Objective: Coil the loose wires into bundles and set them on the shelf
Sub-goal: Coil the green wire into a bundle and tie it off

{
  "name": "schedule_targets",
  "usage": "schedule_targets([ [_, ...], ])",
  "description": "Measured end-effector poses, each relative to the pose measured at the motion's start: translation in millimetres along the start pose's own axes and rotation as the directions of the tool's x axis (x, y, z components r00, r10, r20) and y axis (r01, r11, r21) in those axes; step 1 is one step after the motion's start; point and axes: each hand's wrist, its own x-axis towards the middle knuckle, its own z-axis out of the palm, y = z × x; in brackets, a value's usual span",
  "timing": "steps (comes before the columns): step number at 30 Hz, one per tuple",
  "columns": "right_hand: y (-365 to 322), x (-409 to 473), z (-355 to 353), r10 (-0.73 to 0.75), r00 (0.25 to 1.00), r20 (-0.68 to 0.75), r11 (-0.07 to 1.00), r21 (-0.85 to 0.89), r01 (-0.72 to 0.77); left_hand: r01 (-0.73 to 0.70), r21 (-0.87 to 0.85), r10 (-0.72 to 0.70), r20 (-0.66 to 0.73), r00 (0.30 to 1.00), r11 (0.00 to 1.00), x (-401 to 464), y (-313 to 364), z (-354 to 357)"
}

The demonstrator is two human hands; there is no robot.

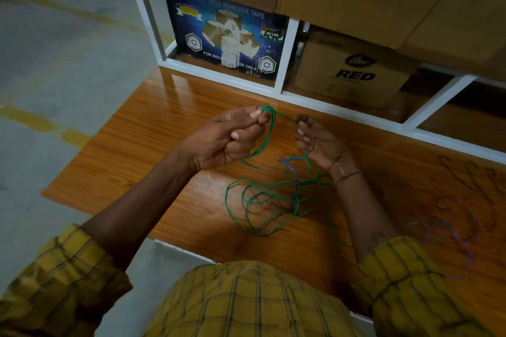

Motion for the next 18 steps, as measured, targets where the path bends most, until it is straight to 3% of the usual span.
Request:
schedule_targets([
  [3, 4.1, 5.7, -3.7, -0.055, 0.996, -0.066, 0.998, -0.03, 0.054, -0.029, 0.006, 0.029, -0.012, 1.0, 1.0, -1.8, -1.2, 0.3],
  [8, -0.6, 21.5, -7.8, -0.166, 0.952, -0.257, 0.961, -0.259, 0.098, -0.046, 0.026, 0.047, -0.02, 0.999, 0.999, -5.5, -5.4, 1.9],
  [13, -0.6, 33.0, 0.4, -0.209, 0.931, -0.3, 0.918, -0.389, 0.081, -0.069, 0.029, 0.07, -0.02, 0.997, 0.997, -2.0, -7.9, 3.7],
  [16, 7.7, 37.8, 12.9, -0.338, 0.89, -0.306, 0.691, -0.723, 0.014, -0.118, 0.039, 0.12, -0.058, 0.991, 0.992, 7.1, -6.1, 4.9],
  [18, 20.1, 35.4, 25.3, -0.345, 0.909, -0.233, 0.511, -0.859, -0.026, -0.167, 0.043, 0.171, -0.104, 0.98, 0.985, 15.8, 0.2, 5.0],
])
